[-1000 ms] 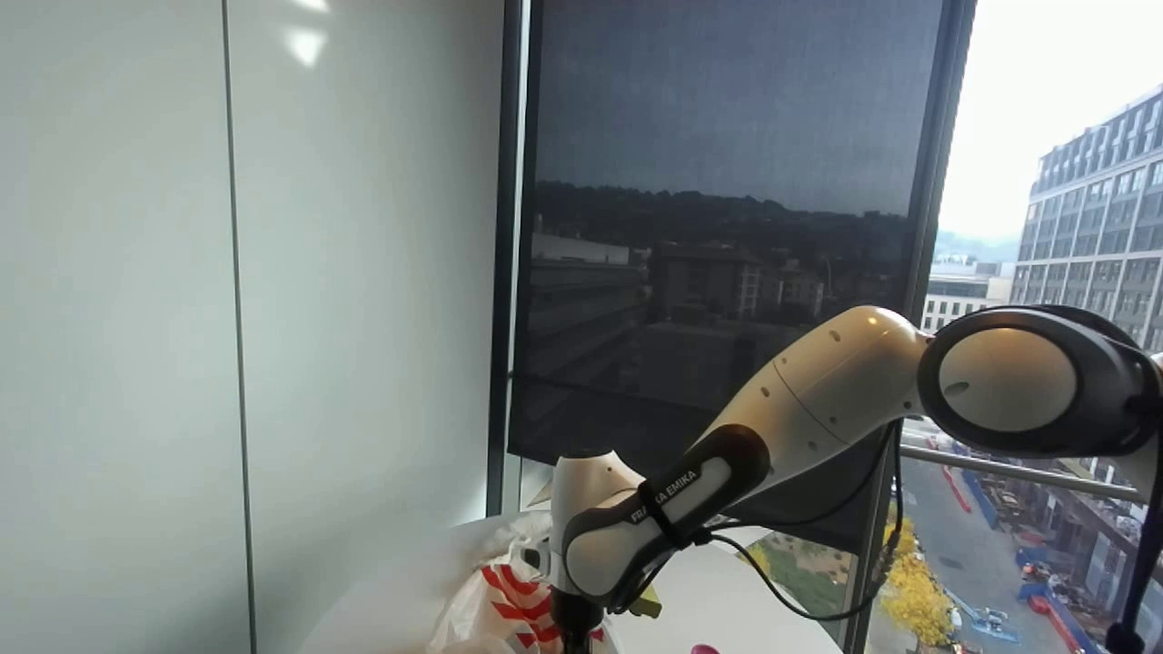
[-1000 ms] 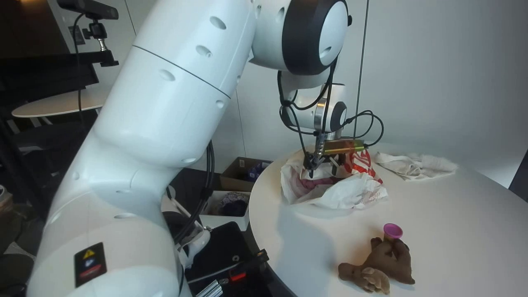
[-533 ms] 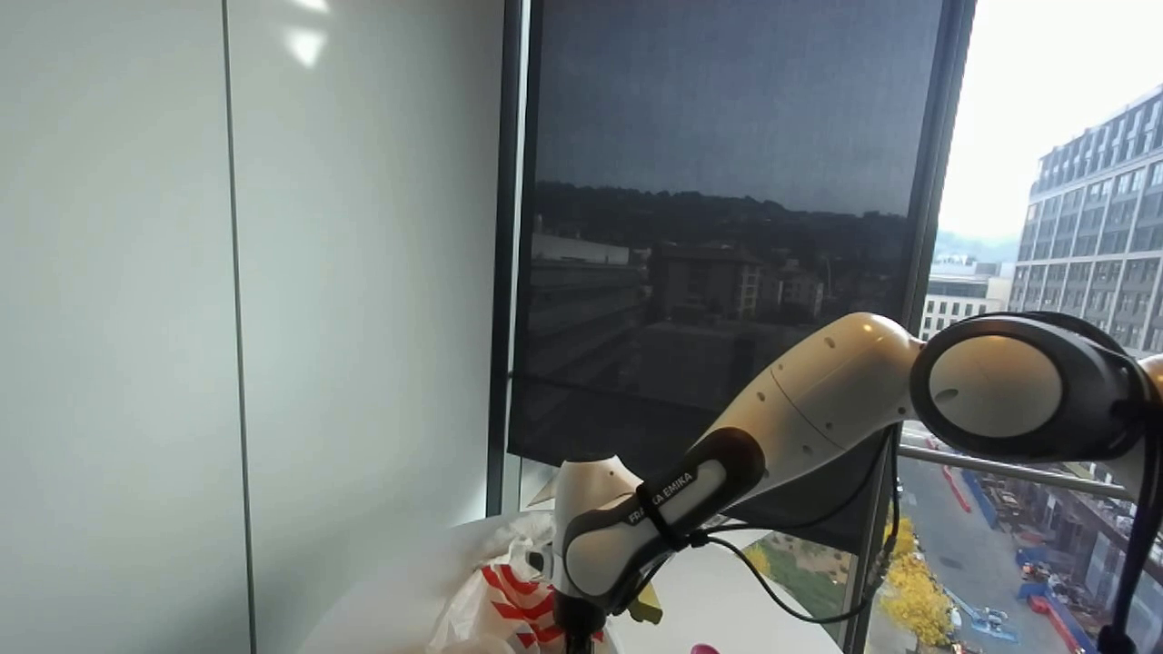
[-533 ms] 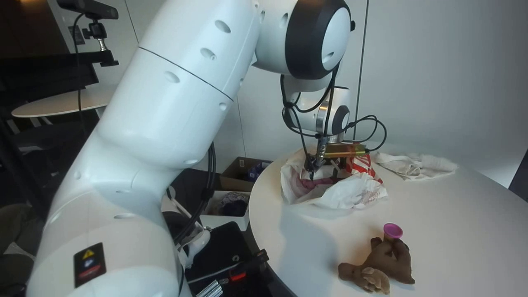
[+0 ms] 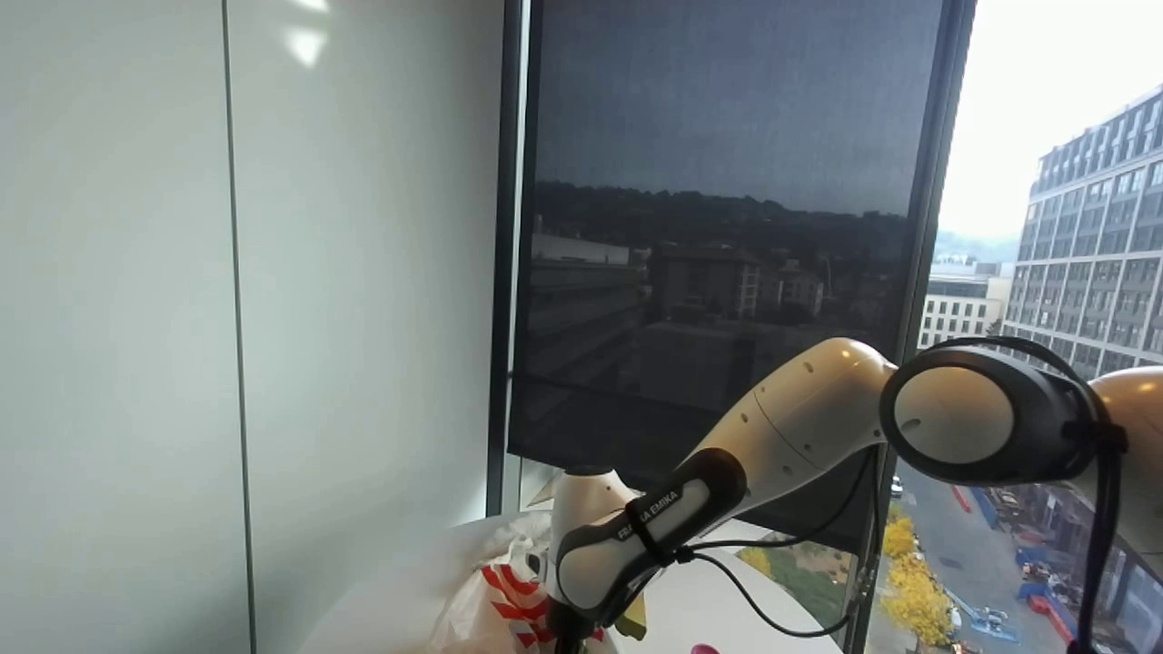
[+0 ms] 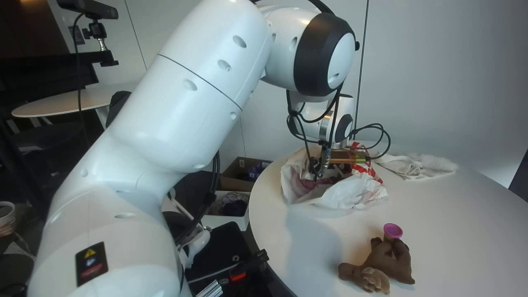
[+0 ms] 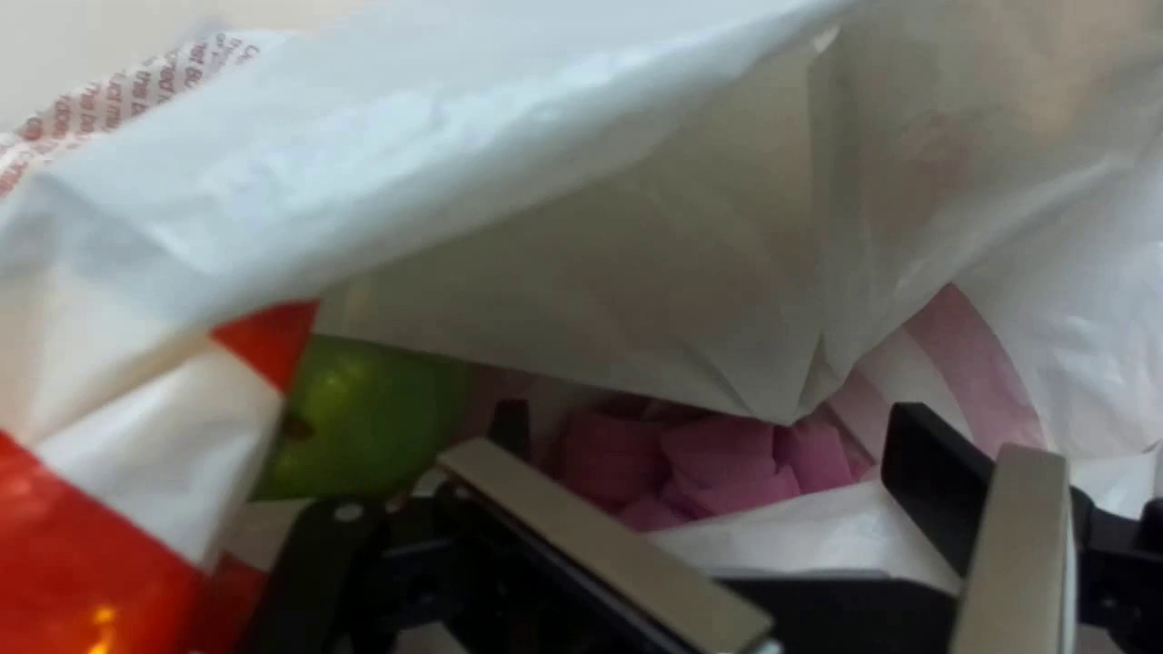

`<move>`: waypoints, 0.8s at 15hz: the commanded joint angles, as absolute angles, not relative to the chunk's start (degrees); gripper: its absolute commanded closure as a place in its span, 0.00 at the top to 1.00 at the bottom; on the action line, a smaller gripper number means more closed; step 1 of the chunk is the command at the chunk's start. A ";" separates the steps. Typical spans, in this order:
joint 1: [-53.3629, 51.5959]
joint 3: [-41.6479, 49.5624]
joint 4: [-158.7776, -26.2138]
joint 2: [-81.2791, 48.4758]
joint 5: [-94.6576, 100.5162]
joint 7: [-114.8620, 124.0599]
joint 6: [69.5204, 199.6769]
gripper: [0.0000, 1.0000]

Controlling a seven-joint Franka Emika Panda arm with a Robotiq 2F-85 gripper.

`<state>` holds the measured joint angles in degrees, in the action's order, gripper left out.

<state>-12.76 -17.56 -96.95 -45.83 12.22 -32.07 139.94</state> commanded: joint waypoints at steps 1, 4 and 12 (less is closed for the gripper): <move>-14.97 -14.45 -91.27 -49.15 12.81 -25.79 143.14 1.00; -16.56 -11.30 -88.69 -50.70 13.76 -20.87 143.67 1.00; -19.24 -9.23 -90.11 -49.19 15.96 -16.58 143.99 1.00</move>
<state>-17.08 -10.95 -89.61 -50.03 13.77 -19.16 143.16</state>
